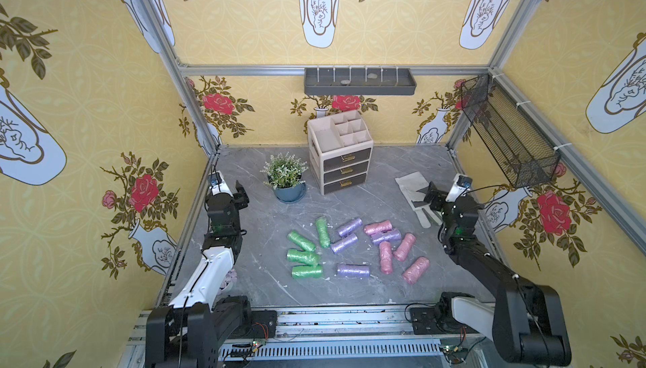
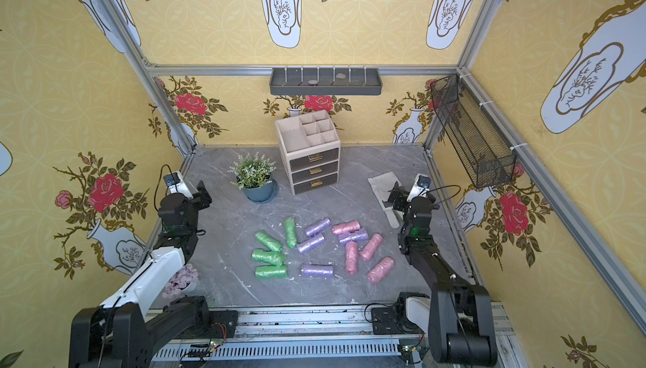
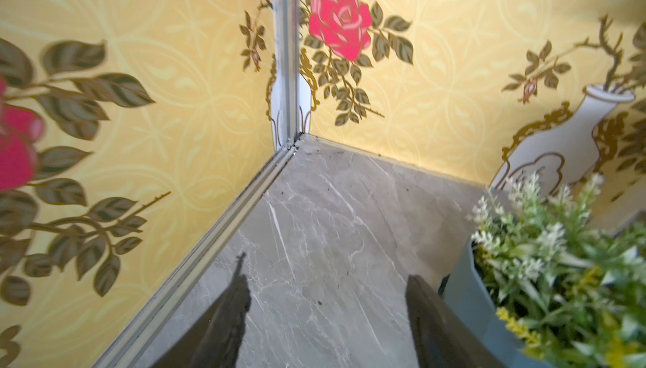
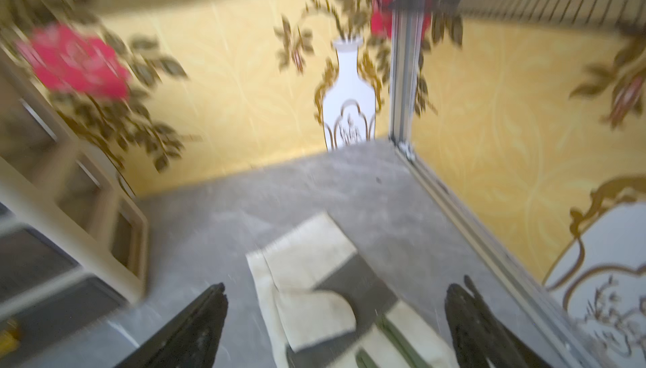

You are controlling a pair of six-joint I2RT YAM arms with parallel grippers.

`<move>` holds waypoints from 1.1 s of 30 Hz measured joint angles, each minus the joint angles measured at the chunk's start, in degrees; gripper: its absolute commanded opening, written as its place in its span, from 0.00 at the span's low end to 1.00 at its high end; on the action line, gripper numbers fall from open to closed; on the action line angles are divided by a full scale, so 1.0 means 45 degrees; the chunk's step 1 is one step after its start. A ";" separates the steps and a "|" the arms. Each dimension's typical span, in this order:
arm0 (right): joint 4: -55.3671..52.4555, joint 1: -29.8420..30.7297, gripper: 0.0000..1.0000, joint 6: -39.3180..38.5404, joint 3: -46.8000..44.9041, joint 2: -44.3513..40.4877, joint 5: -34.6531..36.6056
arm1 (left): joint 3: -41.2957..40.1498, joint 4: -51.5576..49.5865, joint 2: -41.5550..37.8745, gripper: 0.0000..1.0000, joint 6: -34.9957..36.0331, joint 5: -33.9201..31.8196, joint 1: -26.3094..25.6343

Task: Sort the rolls of trash bags by color and place them into the drawer
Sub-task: Open the drawer in the storage box.

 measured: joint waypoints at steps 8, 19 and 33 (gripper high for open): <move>-0.6717 0.3526 0.98 0.2608 0.5333 0.0170 0.0879 | 0.7291 -0.7504 0.1277 0.41 -0.1413 -0.1477 -0.2943; -1.0588 0.7412 0.97 0.7383 0.6844 0.1875 0.1190 | 2.0429 -1.7034 0.8733 0.29 -0.2958 -0.0267 -0.5406; -1.0637 0.7849 0.98 0.9044 0.6373 0.1685 0.1229 | 2.6321 -2.0740 1.3682 0.42 -0.4051 0.0612 -0.7038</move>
